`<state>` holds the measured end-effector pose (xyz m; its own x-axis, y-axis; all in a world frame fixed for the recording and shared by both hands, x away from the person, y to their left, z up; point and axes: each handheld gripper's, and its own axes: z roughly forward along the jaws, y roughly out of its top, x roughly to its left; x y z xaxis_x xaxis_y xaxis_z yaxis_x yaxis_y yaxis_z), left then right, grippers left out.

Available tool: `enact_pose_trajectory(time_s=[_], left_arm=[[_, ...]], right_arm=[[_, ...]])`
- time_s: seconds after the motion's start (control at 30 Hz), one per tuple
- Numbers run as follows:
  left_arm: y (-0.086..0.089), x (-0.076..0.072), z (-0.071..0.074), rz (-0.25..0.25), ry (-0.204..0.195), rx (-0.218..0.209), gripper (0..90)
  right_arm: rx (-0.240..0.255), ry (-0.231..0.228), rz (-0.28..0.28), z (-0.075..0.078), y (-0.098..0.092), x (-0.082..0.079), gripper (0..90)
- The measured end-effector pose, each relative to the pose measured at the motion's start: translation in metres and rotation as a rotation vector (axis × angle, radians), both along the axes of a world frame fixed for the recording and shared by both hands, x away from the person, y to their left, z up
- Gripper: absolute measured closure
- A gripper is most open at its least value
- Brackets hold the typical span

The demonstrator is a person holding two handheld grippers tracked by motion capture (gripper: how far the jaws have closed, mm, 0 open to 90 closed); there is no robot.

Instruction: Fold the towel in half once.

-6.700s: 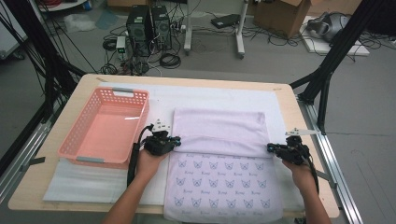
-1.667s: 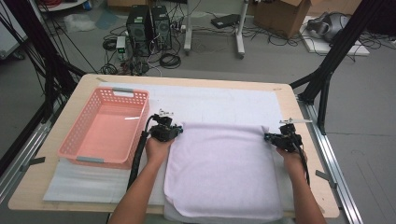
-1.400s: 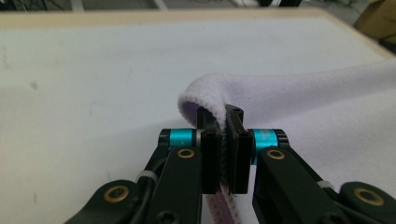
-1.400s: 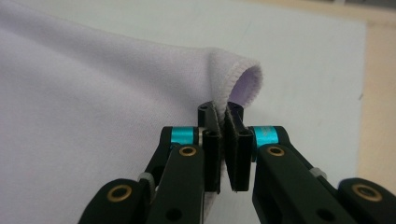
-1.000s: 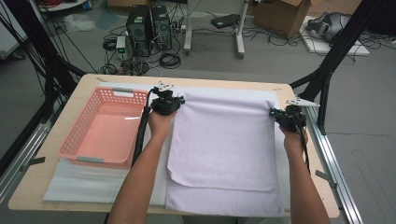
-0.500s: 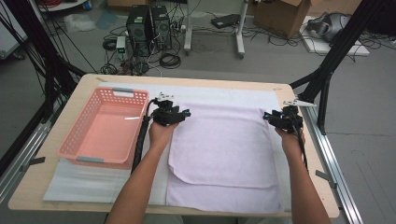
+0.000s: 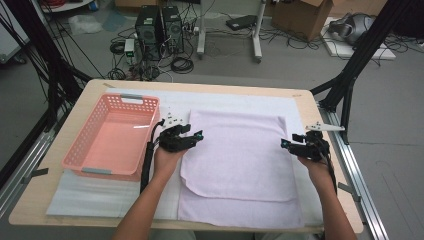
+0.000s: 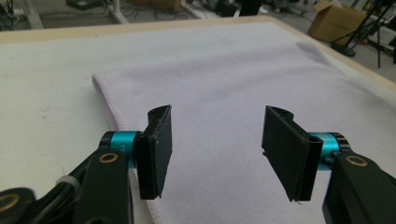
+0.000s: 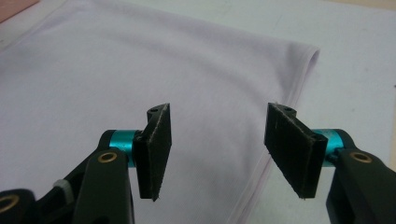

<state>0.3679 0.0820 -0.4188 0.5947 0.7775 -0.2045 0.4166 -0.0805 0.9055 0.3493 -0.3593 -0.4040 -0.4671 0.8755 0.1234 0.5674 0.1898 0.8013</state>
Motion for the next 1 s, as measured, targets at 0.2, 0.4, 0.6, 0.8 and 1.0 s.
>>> enact_pose_trajectory(time_s=[0.2,0.4,0.6,0.8,1.0], left_arm=[[0.004,-0.022,-0.004,-0.022,0.013,0.011,43.2],[0.010,-0.048,-0.011,-0.041,0.022,0.011,43.5],[0.025,-0.075,-0.024,-0.029,0.074,-0.003,43.5],[0.031,-0.099,-0.033,-0.037,0.128,0.001,45.5],[0.028,-0.109,-0.034,-0.040,0.176,0.042,50.4]], right_arm=[[0.002,-0.013,0.018,-0.010,-0.002,-0.032,43.4],[0.019,-0.018,0.003,-0.019,-0.008,-0.058,47.0],[0.043,-0.031,-0.009,-0.022,-0.014,-0.084,51.0],[0.021,-0.017,-0.012,-0.023,-0.019,-0.112,62.9],[-0.016,0.042,-0.004,-0.029,-0.017,-0.128,70.3]])
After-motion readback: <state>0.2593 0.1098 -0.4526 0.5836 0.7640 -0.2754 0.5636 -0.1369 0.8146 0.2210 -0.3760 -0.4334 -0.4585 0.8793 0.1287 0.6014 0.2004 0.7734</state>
